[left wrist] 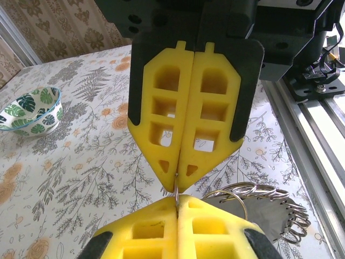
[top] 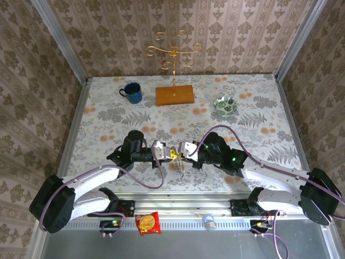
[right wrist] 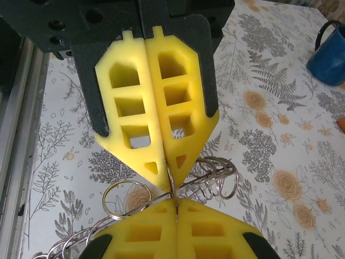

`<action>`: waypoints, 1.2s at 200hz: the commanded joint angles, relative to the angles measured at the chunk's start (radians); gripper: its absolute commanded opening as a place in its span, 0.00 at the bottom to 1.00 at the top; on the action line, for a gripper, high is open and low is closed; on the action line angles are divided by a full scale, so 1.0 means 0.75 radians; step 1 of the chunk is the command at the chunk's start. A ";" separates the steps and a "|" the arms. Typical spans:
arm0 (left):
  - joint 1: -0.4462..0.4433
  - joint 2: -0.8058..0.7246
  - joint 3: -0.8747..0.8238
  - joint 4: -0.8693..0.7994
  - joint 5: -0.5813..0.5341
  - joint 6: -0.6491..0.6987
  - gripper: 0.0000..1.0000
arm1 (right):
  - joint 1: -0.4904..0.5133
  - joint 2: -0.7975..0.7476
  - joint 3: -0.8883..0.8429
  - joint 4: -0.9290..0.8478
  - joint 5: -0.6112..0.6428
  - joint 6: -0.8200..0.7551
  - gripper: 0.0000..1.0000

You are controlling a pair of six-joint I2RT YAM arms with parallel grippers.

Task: Put the keys on the keyring

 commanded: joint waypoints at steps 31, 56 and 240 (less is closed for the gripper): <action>-0.014 0.000 0.024 0.018 0.032 0.020 0.02 | 0.010 0.026 0.040 -0.004 -0.044 0.006 0.00; -0.016 0.007 0.022 0.019 0.026 0.017 0.09 | 0.013 0.042 0.045 0.026 -0.067 0.024 0.00; -0.041 -0.026 0.038 -0.011 -0.130 -0.036 0.00 | -0.151 -0.239 0.102 -0.993 0.936 1.765 0.30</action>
